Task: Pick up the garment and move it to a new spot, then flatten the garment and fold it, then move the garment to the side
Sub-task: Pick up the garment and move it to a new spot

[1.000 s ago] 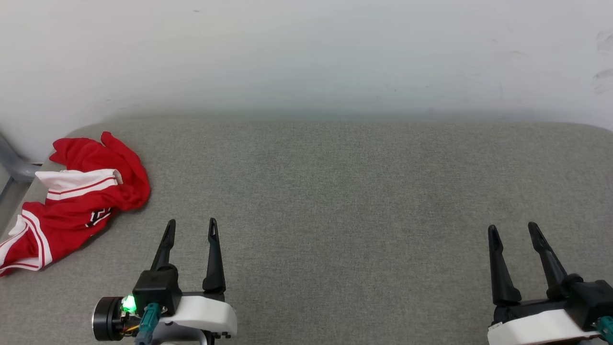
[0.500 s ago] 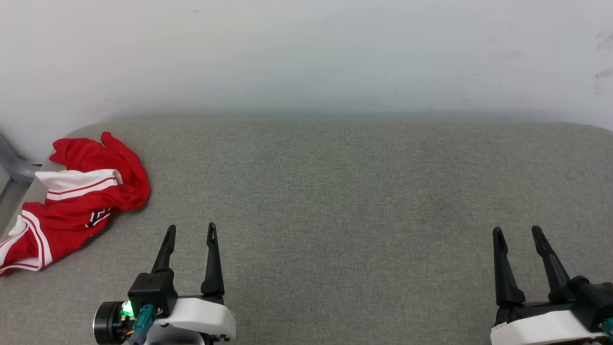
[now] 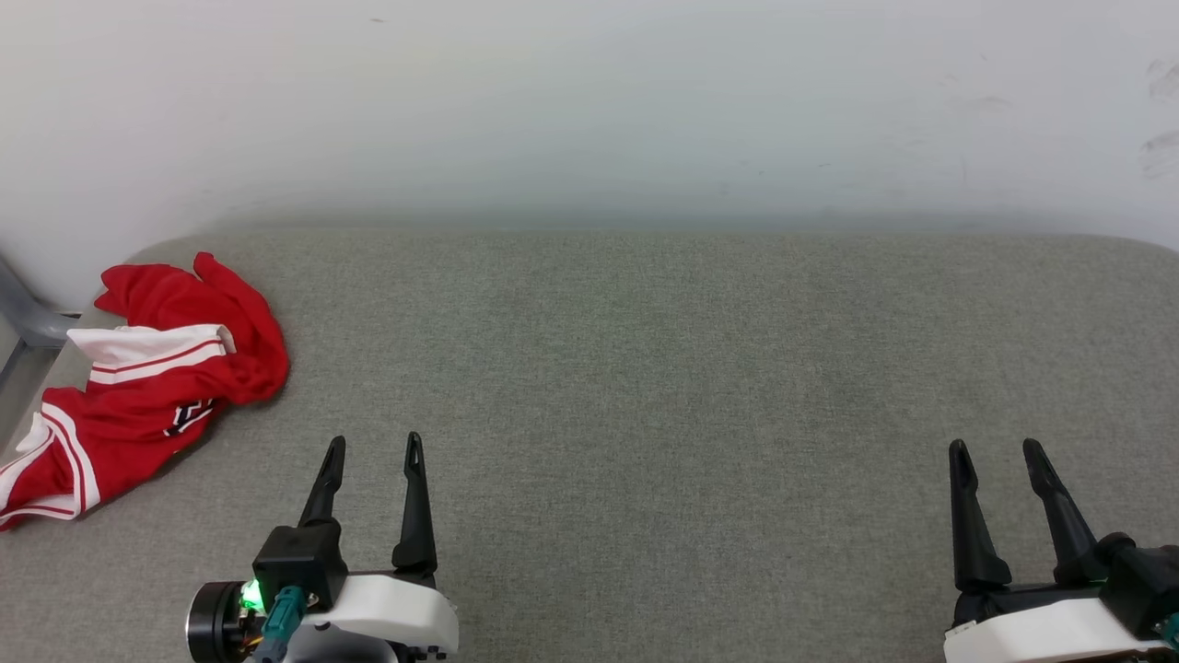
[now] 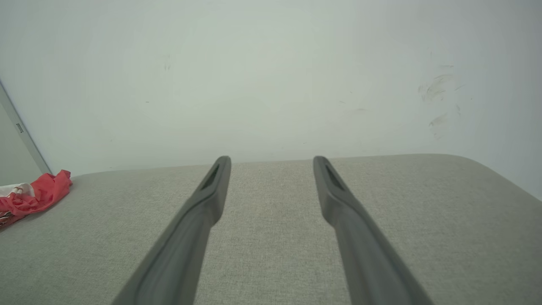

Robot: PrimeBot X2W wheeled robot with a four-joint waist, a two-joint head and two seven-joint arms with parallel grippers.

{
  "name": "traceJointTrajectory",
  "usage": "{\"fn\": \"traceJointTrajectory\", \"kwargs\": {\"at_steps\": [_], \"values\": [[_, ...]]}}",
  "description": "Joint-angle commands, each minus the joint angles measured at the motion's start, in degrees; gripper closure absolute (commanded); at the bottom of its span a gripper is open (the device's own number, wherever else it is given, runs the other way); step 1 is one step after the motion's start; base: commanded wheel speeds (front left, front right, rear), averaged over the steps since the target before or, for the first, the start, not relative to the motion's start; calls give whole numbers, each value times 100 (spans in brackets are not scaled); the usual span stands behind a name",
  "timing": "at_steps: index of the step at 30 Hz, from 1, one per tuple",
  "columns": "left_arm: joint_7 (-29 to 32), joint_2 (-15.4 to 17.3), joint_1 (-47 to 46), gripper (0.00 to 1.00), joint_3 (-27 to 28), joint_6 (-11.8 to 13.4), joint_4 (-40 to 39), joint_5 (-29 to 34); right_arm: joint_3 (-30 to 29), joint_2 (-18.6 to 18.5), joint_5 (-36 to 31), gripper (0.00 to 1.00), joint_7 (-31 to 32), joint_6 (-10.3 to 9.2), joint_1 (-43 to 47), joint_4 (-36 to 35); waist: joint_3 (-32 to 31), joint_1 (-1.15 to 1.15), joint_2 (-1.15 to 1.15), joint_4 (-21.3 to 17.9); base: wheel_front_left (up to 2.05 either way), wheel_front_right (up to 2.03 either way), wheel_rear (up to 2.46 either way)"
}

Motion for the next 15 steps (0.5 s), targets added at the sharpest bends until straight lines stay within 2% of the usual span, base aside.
{"fn": "traceJointTrajectory", "kwargs": {"at_steps": [1, 8, 15], "values": [[-16, -7, 34, 0, -4, 2, 13, 8, 3, 13, -23, 0, -14, -3, 44, 17, 3, 0, 0, 7, 0, 0, 0], [-16, -7, -13, 0, -2, -9, 57, 37, -6, 13, -57, 0, -14, -2, 88, 9, 10, 0, 0, 137, 0, 0, 0], [-16, -6, -14, 0, 59, 11, 95, 70, 24, 12, -72, 0, -14, -2, 94, 16, 16, 0, 0, 445, 0, 0, 0]]}}
